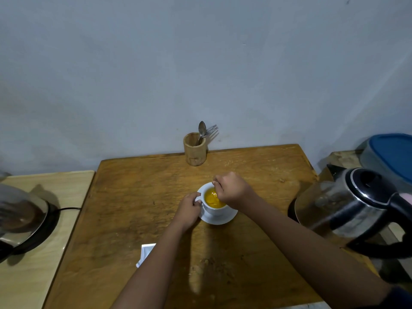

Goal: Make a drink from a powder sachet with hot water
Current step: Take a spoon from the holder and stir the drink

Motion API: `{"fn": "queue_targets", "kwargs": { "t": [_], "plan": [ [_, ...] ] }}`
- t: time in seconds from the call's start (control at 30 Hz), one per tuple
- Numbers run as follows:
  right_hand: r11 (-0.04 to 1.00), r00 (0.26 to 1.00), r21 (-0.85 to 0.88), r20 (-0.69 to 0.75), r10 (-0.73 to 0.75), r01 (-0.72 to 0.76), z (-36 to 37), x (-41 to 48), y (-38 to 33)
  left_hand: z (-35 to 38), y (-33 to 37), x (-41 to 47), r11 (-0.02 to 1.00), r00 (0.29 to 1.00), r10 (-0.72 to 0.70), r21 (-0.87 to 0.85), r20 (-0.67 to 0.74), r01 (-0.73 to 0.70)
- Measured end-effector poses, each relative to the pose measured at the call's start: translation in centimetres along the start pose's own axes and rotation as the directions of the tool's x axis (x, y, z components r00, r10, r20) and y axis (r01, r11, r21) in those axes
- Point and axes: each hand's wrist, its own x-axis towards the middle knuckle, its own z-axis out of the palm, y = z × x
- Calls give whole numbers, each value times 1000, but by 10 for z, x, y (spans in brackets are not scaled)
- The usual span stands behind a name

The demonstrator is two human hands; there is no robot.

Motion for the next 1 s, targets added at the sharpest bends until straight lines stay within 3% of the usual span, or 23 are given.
{"fn": "queue_targets", "kwargs": {
  "t": [0.23,0.53,1.0],
  "plan": [
    [995,1000,100,-21,18,-16,5,1,-9,0,1,2,1000,1000,4,18,8,-4],
    [970,981,211,-126,149,-121,13,5,-12,-3,1,2,999,999,22,44,33,-24],
    [959,999,284,-27,20,-11,-23,-15,3,-4,6,2,982,996,72,170,54,-80]
  ]
}}
